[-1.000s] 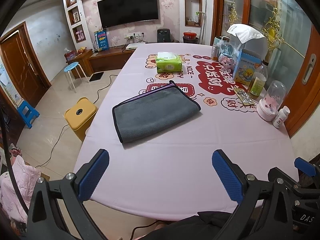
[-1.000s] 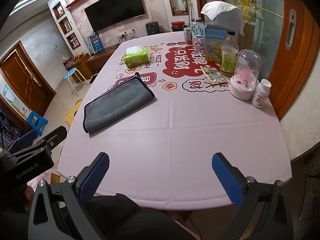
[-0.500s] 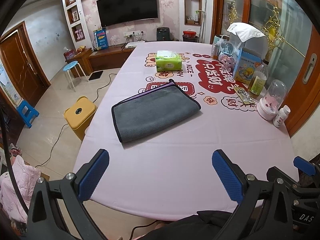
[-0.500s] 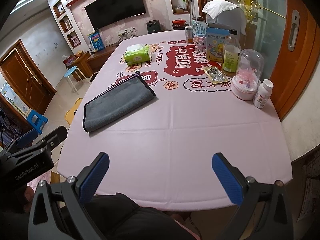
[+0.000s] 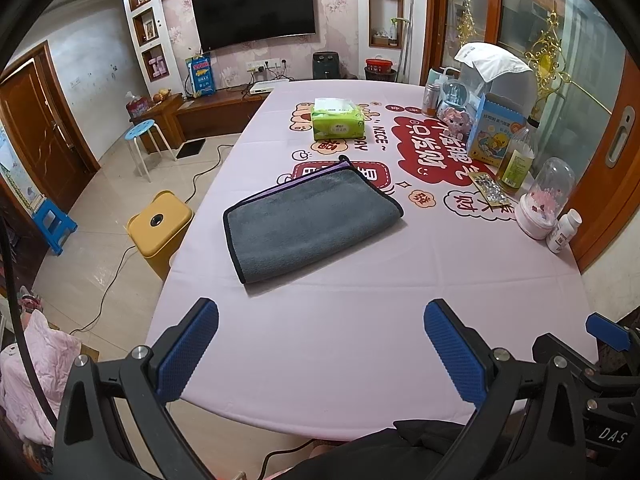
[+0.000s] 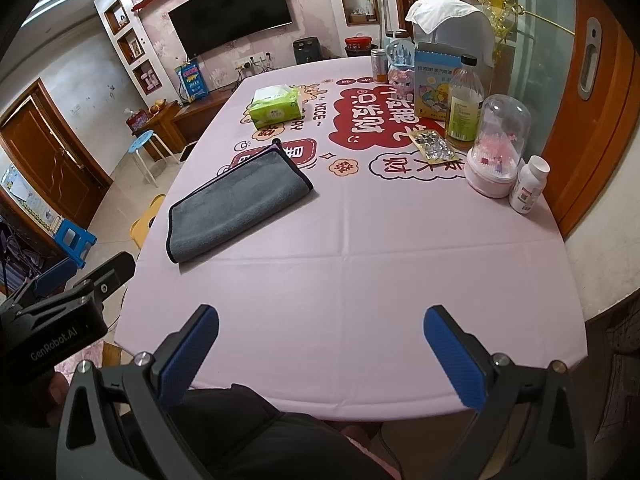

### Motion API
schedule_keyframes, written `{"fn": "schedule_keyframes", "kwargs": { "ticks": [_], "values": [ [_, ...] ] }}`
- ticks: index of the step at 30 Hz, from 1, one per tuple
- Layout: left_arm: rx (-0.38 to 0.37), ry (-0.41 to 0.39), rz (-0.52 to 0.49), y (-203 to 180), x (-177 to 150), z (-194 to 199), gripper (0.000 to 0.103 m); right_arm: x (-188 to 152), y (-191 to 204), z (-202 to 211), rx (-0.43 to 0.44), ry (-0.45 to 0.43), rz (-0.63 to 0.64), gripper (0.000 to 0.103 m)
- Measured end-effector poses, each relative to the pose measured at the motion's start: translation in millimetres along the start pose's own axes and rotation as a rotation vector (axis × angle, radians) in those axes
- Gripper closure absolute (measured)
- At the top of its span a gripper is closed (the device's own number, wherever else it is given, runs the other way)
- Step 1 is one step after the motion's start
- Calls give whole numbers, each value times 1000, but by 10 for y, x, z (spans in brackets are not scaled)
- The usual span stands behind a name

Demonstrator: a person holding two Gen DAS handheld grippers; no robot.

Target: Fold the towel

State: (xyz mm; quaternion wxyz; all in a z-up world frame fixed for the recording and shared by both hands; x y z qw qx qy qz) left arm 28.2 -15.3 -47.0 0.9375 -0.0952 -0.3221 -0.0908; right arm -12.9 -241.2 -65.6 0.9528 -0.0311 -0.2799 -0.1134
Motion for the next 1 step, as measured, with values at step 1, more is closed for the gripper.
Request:
{"fn": "schedule_keyframes", "kwargs": {
  "ticks": [1],
  "values": [
    [0,1,0,1,1,0,1,2,0,0,0,0,0,0]
  ]
}}
Point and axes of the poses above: each gripper's, at about its wrist camera, not at the fingertips, and z roughly against the way its jaws point, y to its left, x to its top, the point moved 2 cm from there along -z, roughly the way its jaws point, and after that the axes turned 11 degrees about -x, right-handed, at the moved point
